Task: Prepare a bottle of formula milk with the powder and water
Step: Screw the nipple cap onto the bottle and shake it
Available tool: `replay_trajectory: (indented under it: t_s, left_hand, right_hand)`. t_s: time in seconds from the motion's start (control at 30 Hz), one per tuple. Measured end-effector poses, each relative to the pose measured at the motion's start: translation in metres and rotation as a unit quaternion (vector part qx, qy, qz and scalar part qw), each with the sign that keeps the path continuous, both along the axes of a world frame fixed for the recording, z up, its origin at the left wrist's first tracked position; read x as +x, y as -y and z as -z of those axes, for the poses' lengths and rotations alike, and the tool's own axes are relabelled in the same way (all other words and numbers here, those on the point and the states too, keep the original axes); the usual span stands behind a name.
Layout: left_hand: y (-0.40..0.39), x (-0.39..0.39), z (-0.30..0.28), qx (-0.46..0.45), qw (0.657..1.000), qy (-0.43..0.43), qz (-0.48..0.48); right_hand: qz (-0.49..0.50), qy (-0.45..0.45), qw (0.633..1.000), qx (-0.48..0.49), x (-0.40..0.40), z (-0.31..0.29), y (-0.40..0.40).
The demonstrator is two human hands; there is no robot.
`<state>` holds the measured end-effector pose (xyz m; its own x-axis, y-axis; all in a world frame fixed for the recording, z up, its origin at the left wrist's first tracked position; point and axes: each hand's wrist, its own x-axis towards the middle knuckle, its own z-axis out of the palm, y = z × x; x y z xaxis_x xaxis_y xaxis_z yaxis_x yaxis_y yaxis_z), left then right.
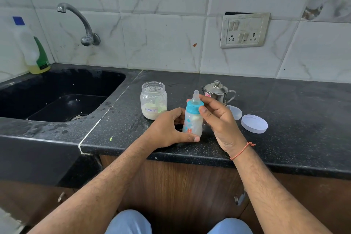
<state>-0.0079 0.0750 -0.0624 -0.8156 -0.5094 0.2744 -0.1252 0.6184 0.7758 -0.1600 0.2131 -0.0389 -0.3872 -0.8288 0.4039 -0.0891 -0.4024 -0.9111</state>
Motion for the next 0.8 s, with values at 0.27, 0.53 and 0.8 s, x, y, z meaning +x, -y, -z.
replay_trajectory:
  t_s: [0.27, 0.53, 0.8]
  left_hand:
    - [0.0029, -0.0003, 0.0036, -0.016, 1.0, -0.013, 0.014]
    - [0.0026, -0.0006, 0.0034, -0.011, 1.0, -0.01, 0.009]
    - [0.0023, 0.0006, 0.0017, -0.007, 1.0, -0.006, 0.015]
  right_hand:
    - [-0.004, 0.009, 1.0, 0.012, -0.0021, 0.0009, 0.0033]
    - [0.059, -0.037, 0.997, -0.017, -0.0007, 0.0002, -0.0009]
    - [0.065, -0.085, 0.994, 0.02, 0.0003, -0.0014, -0.0034]
